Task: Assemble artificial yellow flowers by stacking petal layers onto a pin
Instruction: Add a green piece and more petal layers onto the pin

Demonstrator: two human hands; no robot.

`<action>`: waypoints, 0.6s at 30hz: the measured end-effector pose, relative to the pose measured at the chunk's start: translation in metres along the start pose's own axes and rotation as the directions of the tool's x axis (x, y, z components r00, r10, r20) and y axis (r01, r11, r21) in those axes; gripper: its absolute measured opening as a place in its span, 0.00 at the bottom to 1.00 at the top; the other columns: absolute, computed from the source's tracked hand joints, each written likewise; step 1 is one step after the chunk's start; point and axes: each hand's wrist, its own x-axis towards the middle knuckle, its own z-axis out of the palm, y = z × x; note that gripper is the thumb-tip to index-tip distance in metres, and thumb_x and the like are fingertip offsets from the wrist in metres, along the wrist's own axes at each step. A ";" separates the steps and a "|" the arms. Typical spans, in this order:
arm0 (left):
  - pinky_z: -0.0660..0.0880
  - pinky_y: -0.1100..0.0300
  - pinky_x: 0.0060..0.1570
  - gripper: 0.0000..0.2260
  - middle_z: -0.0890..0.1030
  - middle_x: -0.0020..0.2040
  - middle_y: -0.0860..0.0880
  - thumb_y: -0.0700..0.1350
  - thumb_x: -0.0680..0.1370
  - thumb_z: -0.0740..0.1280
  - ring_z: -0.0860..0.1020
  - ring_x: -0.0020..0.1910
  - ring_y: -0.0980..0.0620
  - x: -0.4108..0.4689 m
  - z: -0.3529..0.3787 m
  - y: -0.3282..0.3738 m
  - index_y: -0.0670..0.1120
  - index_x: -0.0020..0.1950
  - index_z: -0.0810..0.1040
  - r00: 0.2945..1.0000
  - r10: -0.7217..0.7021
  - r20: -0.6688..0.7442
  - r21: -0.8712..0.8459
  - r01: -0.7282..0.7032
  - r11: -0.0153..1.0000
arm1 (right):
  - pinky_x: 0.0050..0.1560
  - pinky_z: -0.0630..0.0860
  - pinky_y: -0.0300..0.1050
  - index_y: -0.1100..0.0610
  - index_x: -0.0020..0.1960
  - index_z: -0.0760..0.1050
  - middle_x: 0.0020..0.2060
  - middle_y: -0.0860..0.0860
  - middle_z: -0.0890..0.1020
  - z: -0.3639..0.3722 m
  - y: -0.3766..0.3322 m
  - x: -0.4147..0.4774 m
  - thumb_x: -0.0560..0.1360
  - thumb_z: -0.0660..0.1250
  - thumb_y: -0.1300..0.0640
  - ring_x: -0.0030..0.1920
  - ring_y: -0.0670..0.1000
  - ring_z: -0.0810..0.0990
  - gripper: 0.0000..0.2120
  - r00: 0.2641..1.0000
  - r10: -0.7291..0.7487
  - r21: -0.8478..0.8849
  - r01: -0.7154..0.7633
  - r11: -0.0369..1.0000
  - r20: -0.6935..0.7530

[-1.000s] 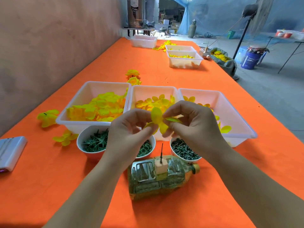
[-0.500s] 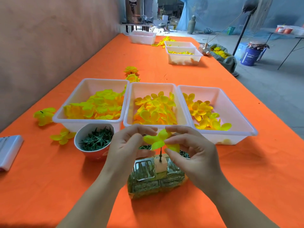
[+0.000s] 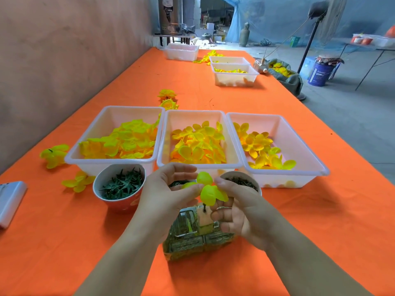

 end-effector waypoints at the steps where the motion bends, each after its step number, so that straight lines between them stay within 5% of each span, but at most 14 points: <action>1: 0.83 0.47 0.44 0.14 0.85 0.51 0.45 0.42 0.64 0.78 0.85 0.44 0.43 -0.001 0.001 0.001 0.49 0.48 0.84 1.000 0.004 0.000 0.001 -0.004 1.000 | 0.30 0.71 0.40 0.51 0.40 0.84 0.36 0.52 0.80 0.000 -0.001 -0.001 0.67 0.74 0.41 0.33 0.50 0.79 0.13 0.999 0.019 0.007 -0.020 1.000 0.032; 4: 0.83 0.43 0.45 0.13 0.85 0.50 0.47 0.43 0.64 0.77 0.85 0.45 0.41 -0.002 0.003 0.005 0.51 0.47 0.84 1.000 0.025 -0.007 -0.006 -0.025 1.000 | 0.31 0.72 0.40 0.49 0.35 0.83 0.36 0.50 0.81 0.002 -0.006 -0.002 0.70 0.74 0.47 0.35 0.50 0.80 0.08 0.997 -0.016 -0.003 0.016 1.000 0.079; 8: 0.82 0.38 0.47 0.16 0.86 0.49 0.46 0.42 0.63 0.77 0.85 0.46 0.39 -0.002 0.003 0.011 0.47 0.50 0.83 0.999 0.037 -0.018 -0.033 -0.038 0.999 | 0.30 0.73 0.40 0.49 0.33 0.81 0.38 0.52 0.83 0.003 -0.011 0.000 0.76 0.68 0.57 0.34 0.49 0.81 0.13 0.991 -0.108 0.001 0.108 0.994 0.081; 12: 0.81 0.45 0.44 0.18 0.86 0.50 0.45 0.42 0.63 0.77 0.84 0.46 0.43 -0.002 0.002 0.013 0.45 0.52 0.82 1.000 -0.019 0.015 -0.093 0.020 0.995 | 0.31 0.73 0.40 0.52 0.43 0.82 0.41 0.54 0.83 0.004 -0.012 0.000 0.77 0.65 0.60 0.37 0.51 0.82 0.09 0.991 -0.108 0.052 0.104 0.993 0.082; 15: 0.79 0.44 0.47 0.21 0.85 0.50 0.43 0.40 0.63 0.77 0.84 0.46 0.44 -0.002 0.002 0.013 0.43 0.54 0.81 0.996 -0.076 0.045 -0.164 0.083 0.983 | 0.34 0.73 0.42 0.48 0.35 0.82 0.38 0.51 0.83 0.004 -0.009 0.000 0.77 0.65 0.59 0.38 0.51 0.82 0.14 0.987 -0.123 0.078 0.116 0.990 0.099; 18: 0.77 0.53 0.39 0.22 0.85 0.48 0.42 0.42 0.62 0.77 0.83 0.41 0.46 -0.004 0.002 0.011 0.44 0.56 0.81 0.987 -0.143 0.070 -0.162 0.152 0.975 | 0.35 0.72 0.43 0.47 0.31 0.81 0.37 0.50 0.83 0.005 -0.007 0.000 0.77 0.64 0.60 0.38 0.51 0.82 0.18 0.987 -0.129 0.068 0.122 0.990 0.100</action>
